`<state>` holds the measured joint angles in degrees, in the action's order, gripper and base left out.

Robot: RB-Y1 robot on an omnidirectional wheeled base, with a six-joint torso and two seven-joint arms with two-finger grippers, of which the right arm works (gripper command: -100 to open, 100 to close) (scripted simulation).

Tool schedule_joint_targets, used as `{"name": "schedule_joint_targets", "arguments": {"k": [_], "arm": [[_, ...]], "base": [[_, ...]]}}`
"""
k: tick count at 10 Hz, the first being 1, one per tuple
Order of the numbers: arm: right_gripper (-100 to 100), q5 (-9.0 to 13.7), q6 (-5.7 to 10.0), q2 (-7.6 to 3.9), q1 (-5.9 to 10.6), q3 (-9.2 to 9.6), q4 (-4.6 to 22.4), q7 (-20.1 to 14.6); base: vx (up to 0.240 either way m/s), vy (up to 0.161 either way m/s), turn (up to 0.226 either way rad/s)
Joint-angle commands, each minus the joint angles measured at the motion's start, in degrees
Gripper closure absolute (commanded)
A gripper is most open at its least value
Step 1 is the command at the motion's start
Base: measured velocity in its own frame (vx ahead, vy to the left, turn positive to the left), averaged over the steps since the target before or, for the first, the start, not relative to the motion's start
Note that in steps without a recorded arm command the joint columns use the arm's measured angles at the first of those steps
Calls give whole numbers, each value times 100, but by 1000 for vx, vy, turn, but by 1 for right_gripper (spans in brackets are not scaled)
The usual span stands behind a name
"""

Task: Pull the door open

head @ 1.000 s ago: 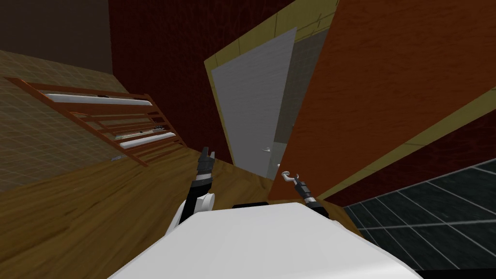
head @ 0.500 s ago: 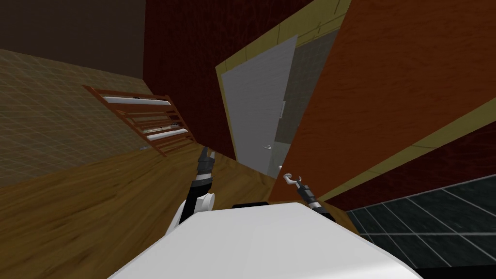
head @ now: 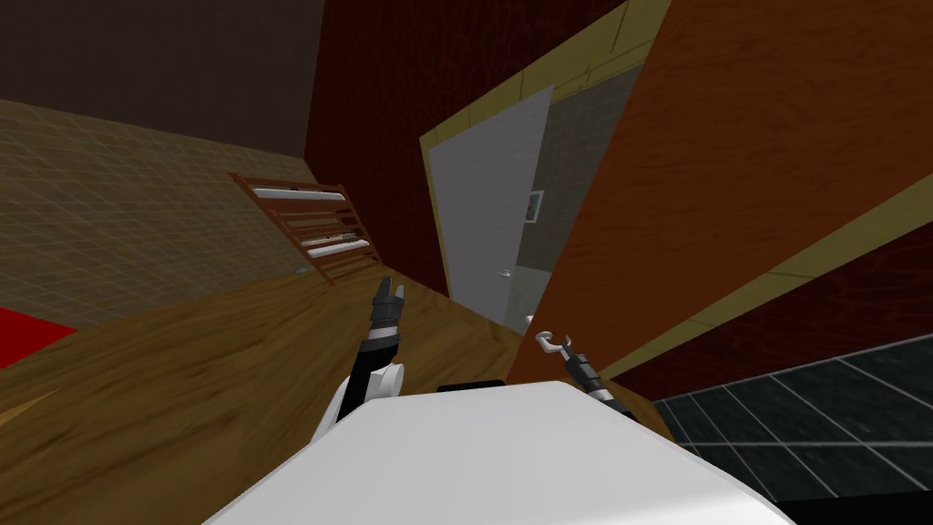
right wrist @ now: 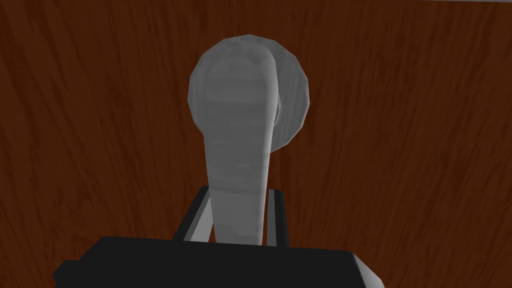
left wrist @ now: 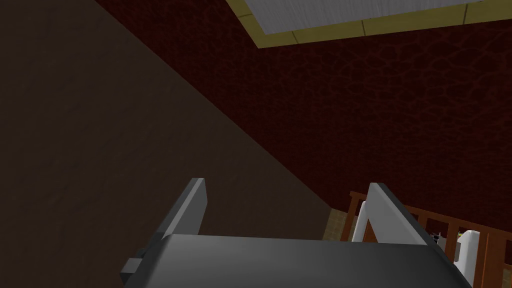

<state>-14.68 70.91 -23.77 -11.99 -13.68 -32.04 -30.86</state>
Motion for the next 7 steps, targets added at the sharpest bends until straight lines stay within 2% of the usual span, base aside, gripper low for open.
{"name": "schedule_joint_targets", "arguments": {"k": [1, 7], "arm": [[100, -34, 77, 10, 21, 28, 44, -10], [100, -121, 302, -31, 105, 62, 262, -43]], "base": [[-241, -44, 206], [-218, -71, 164]]}}
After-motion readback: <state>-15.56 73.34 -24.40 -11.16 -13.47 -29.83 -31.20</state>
